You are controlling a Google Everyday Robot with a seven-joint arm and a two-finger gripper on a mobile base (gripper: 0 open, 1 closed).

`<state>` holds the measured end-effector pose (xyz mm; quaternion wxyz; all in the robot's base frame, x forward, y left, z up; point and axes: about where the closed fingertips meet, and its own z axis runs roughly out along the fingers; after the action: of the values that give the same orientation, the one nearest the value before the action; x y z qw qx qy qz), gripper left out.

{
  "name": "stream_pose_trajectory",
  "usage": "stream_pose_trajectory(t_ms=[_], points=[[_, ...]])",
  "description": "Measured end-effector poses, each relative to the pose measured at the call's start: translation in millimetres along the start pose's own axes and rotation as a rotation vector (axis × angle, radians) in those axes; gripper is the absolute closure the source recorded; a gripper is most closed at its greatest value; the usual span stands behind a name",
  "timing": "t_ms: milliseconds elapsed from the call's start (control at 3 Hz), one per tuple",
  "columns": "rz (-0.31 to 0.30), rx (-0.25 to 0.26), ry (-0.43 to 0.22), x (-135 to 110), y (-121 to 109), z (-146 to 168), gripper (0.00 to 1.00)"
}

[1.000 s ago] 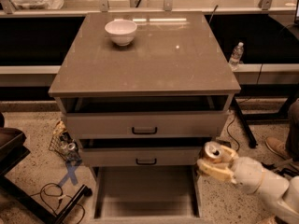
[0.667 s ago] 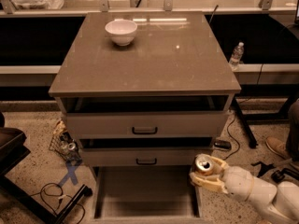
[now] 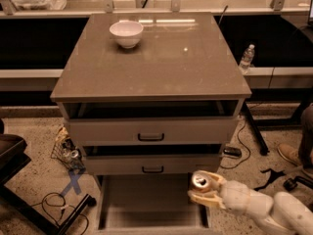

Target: Place orange can into bottom drawer

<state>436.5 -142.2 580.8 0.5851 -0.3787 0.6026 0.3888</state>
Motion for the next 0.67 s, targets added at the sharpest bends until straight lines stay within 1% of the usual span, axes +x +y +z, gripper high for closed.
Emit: stream_pose_trajectory(t_ms=[333, 667], points=[[0.025, -0.045, -0.009, 35, 2, 38, 1.0], [0.07, -0.118, -0.021, 125, 10, 109, 1.0]])
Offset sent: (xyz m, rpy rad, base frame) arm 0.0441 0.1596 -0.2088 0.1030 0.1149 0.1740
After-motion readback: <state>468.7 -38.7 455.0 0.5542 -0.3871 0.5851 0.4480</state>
